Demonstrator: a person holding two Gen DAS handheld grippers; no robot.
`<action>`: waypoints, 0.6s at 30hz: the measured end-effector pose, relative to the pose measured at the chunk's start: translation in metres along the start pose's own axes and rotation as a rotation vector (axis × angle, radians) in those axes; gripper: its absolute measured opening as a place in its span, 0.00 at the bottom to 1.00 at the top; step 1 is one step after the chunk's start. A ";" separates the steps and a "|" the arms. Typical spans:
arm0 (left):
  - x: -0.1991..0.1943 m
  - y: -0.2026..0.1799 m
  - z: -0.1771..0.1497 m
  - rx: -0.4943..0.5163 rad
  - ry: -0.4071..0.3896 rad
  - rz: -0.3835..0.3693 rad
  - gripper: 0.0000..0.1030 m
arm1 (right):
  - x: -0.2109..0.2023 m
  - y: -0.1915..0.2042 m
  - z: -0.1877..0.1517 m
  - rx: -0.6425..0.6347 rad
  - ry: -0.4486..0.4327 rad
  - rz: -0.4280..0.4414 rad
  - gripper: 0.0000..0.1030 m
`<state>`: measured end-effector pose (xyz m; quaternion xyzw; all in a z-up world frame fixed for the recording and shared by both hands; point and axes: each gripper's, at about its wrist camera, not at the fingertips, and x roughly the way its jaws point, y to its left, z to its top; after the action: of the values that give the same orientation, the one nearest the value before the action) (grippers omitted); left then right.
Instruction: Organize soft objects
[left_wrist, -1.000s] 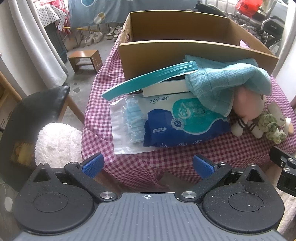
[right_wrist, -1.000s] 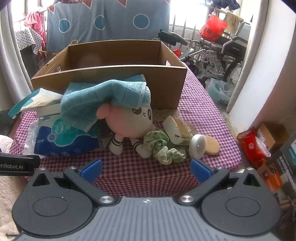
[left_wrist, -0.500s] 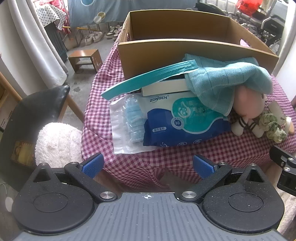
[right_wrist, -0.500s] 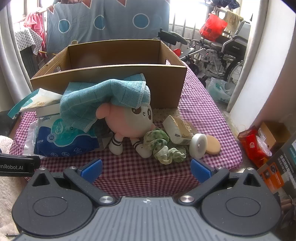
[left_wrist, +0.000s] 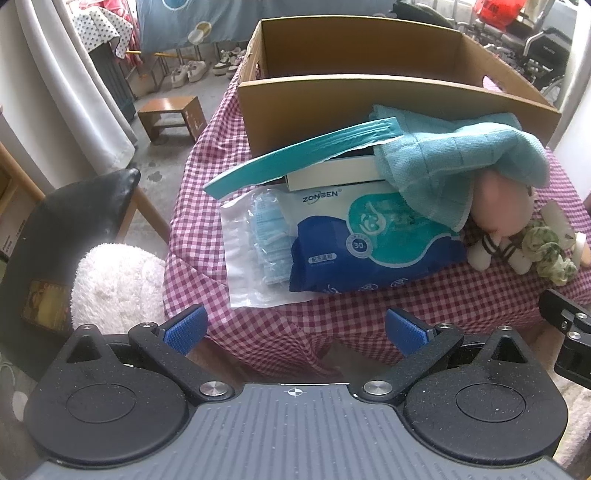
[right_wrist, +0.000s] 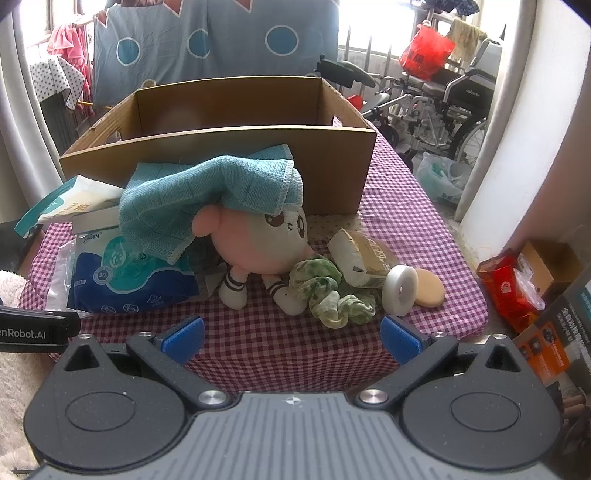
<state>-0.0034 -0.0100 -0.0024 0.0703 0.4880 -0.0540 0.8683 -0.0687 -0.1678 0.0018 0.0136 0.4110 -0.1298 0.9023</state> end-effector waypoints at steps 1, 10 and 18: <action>0.001 0.001 0.000 0.000 0.001 0.001 1.00 | 0.000 0.000 0.001 0.001 -0.001 0.000 1.00; -0.008 0.017 0.016 -0.006 -0.123 -0.005 1.00 | -0.006 -0.014 0.023 0.065 -0.149 0.054 1.00; -0.010 0.041 0.029 -0.004 -0.207 -0.163 1.00 | -0.014 -0.023 0.046 0.097 -0.329 0.155 1.00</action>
<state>0.0227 0.0253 0.0235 0.0226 0.4002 -0.1304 0.9068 -0.0493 -0.1930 0.0444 0.0670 0.2491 -0.0801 0.9628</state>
